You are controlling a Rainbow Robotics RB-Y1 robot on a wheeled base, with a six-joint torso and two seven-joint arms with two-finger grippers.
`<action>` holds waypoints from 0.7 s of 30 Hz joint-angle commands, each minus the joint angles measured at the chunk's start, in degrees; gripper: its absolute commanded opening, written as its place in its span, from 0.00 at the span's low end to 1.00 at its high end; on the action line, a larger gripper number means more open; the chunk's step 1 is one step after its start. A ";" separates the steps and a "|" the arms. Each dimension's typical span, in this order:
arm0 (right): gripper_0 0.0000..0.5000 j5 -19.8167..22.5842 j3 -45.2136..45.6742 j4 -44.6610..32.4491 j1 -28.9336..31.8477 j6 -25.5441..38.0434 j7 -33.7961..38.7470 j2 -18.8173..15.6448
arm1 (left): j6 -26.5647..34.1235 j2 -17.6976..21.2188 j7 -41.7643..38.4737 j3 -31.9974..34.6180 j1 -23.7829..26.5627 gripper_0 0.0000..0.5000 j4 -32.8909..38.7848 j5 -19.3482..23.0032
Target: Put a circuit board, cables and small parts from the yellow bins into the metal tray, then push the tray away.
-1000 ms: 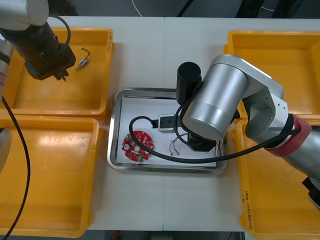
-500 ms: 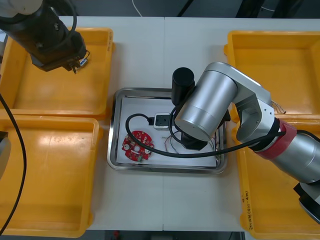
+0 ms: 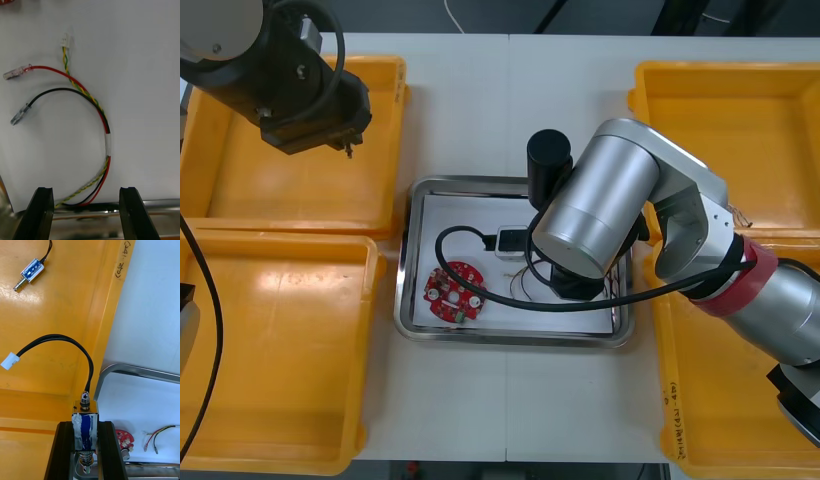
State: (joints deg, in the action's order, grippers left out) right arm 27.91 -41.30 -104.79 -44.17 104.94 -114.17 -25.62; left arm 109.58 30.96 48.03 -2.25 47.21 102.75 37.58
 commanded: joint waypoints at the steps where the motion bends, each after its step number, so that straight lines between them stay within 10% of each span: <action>1: 1.00 -0.49 6.06 -5.69 0.40 5.06 -1.23 1.10 | 0.42 -0.02 6.37 -1.18 -0.36 0.00 2.37 0.82; 21: 1.00 7.95 27.94 -18.78 0.76 5.06 0.09 -6.46 | 0.42 -1.08 4.61 -3.46 -0.27 0.00 3.42 0.82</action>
State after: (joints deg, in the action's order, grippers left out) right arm 33.92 -17.67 -121.17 -44.00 109.80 -114.16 -28.94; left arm 109.60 30.91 48.04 -3.84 47.19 103.53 38.34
